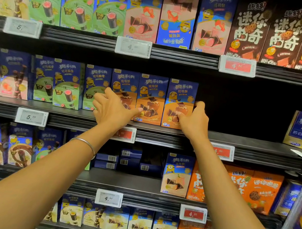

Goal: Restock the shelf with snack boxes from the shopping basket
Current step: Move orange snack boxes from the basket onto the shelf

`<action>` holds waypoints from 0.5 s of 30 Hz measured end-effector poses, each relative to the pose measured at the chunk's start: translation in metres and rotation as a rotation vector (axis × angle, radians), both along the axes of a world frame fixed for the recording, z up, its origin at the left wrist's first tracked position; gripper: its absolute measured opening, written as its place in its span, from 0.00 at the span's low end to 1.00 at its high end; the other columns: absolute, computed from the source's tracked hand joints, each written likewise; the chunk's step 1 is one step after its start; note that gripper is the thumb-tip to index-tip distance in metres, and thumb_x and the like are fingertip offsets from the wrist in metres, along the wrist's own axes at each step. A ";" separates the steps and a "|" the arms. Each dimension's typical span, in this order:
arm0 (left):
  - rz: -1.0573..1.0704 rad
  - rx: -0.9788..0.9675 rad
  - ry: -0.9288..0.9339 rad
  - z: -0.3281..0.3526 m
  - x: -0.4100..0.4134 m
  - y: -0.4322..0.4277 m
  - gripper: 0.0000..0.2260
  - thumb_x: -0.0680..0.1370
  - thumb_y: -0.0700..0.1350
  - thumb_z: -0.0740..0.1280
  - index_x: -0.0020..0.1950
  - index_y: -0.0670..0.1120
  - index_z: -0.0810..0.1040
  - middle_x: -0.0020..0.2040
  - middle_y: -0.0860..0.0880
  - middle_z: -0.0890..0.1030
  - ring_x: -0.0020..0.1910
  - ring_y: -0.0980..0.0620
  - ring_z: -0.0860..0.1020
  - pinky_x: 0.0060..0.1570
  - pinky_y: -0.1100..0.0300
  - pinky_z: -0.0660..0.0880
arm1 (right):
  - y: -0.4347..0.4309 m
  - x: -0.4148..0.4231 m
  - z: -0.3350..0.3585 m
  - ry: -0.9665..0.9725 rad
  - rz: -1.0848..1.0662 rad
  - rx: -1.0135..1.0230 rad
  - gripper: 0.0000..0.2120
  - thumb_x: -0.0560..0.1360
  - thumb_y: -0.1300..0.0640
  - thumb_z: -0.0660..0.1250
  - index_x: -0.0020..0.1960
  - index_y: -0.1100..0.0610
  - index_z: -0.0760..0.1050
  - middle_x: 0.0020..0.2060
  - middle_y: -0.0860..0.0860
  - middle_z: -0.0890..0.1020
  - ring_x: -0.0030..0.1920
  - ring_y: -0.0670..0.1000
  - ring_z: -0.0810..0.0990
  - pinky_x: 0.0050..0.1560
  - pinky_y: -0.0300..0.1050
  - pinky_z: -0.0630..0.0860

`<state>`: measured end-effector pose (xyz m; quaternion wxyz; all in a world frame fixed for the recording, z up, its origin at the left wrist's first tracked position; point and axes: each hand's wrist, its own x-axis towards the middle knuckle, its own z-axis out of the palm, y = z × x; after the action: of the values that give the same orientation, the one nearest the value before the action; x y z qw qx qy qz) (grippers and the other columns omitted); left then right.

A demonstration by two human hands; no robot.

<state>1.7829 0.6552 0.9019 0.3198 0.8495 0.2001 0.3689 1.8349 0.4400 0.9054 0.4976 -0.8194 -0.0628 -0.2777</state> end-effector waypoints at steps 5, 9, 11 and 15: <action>0.019 0.033 0.016 0.002 0.002 0.000 0.52 0.65 0.70 0.78 0.75 0.41 0.59 0.73 0.36 0.65 0.72 0.35 0.65 0.68 0.43 0.69 | 0.002 0.004 0.000 0.024 -0.001 -0.024 0.26 0.76 0.53 0.74 0.65 0.53 0.62 0.62 0.55 0.78 0.59 0.57 0.80 0.53 0.53 0.80; 0.033 0.048 0.025 0.003 0.003 0.002 0.51 0.65 0.68 0.79 0.74 0.41 0.59 0.72 0.36 0.65 0.72 0.35 0.66 0.67 0.43 0.71 | 0.004 0.007 0.001 0.030 -0.026 -0.062 0.25 0.76 0.53 0.74 0.64 0.53 0.62 0.61 0.56 0.78 0.59 0.58 0.81 0.53 0.55 0.80; 0.044 0.056 0.030 0.004 0.004 0.002 0.51 0.65 0.68 0.80 0.74 0.41 0.59 0.72 0.36 0.66 0.72 0.35 0.66 0.66 0.43 0.71 | 0.004 0.008 0.002 0.036 -0.030 -0.069 0.26 0.76 0.53 0.74 0.64 0.53 0.61 0.61 0.56 0.78 0.59 0.58 0.80 0.55 0.56 0.81; 0.065 0.083 0.034 0.003 0.006 0.001 0.50 0.65 0.67 0.80 0.72 0.41 0.60 0.71 0.36 0.67 0.71 0.35 0.68 0.63 0.43 0.72 | 0.004 0.009 0.001 0.044 -0.033 -0.075 0.26 0.76 0.53 0.74 0.65 0.53 0.62 0.61 0.57 0.78 0.59 0.59 0.81 0.57 0.58 0.81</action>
<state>1.7893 0.6558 0.9046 0.2684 0.8613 0.2177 0.3725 1.8442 0.4444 0.9068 0.4632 -0.8442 -0.0488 -0.2654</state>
